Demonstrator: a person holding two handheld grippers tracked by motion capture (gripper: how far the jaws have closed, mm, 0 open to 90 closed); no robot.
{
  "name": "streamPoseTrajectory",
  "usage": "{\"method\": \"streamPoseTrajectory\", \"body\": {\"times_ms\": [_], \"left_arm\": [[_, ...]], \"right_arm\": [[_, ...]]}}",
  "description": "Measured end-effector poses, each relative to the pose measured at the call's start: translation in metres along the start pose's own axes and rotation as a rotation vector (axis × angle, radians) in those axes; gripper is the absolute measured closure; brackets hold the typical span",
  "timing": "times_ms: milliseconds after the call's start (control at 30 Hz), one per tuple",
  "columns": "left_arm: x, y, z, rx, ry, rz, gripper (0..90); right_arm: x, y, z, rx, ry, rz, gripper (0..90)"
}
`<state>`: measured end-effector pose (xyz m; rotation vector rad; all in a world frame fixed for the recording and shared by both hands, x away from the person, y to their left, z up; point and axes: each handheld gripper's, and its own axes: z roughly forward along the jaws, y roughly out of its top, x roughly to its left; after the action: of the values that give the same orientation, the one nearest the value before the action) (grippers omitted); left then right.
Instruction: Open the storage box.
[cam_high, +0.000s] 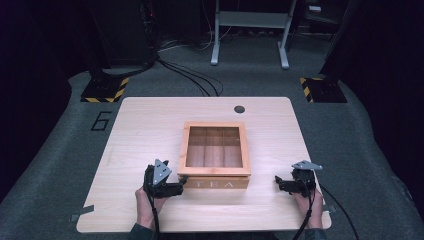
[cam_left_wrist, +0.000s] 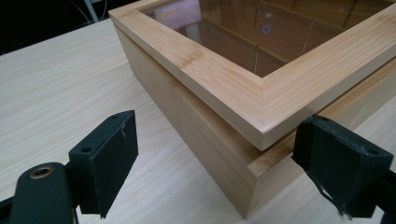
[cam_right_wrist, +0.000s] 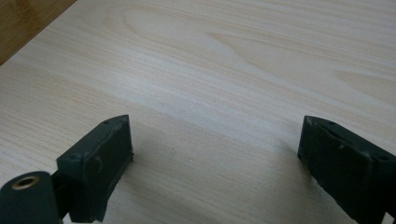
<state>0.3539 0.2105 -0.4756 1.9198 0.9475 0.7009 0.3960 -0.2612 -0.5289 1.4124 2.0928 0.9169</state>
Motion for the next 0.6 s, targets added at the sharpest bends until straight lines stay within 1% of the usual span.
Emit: {"method": "streamPoseTrajectory", "body": {"times_ms": [33,67,133,233,300,333,367,433,467,500,533,600], "left_arm": [[0.001,0.001,0.001,0.002,0.009,0.013,17.6],[0.001,0.001,0.001,0.002,0.009,0.013,18.4],[0.002,0.002,0.004,-0.008,0.004,0.0,19.1],[0.002,0.003,0.005,-0.027,0.0,0.003,24.1],[0.001,0.005,0.007,-0.042,0.001,0.002,25.6],[0.001,0.005,0.007,-0.042,0.001,0.002,26.2],[0.002,0.006,0.007,-0.047,0.001,0.016,26.2],[0.001,0.007,0.008,-0.058,-0.003,0.005,27.5],[0.002,0.008,0.008,-0.062,0.0,0.015,27.5],[0.001,0.009,0.008,-0.07,-0.003,0.01,28.1],[0.002,0.011,0.008,-0.072,0.0,0.025,28.4],[0.002,0.013,0.008,-0.082,0.002,0.026,29.5]], "right_arm": [[0.0,0.0,0.0,0.0,0.0,0.0,9.4],[0.0,0.0,0.0,0.0,0.0,0.0,9.4],[0.0,0.0,0.0,0.0,0.0,0.0,9.4],[0.0,0.0,0.0,0.0,0.0,0.0,9.4],[0.0,0.0,0.0,0.0,0.0,0.0,9.5],[0.0,0.0,0.0,0.0,0.0,0.0,9.5],[0.0,0.0,0.0,0.0,0.0,0.0,9.4],[0.0,0.0,0.0,0.0,0.0,0.0,9.4],[0.0,0.0,0.0,0.0,0.0,0.0,9.4],[0.0,0.0,0.0,0.0,0.0,0.0,9.4],[0.0,0.0,0.0,0.0,0.0,0.0,9.4],[0.0,0.0,0.0,0.0,0.0,0.0,9.4]]}}
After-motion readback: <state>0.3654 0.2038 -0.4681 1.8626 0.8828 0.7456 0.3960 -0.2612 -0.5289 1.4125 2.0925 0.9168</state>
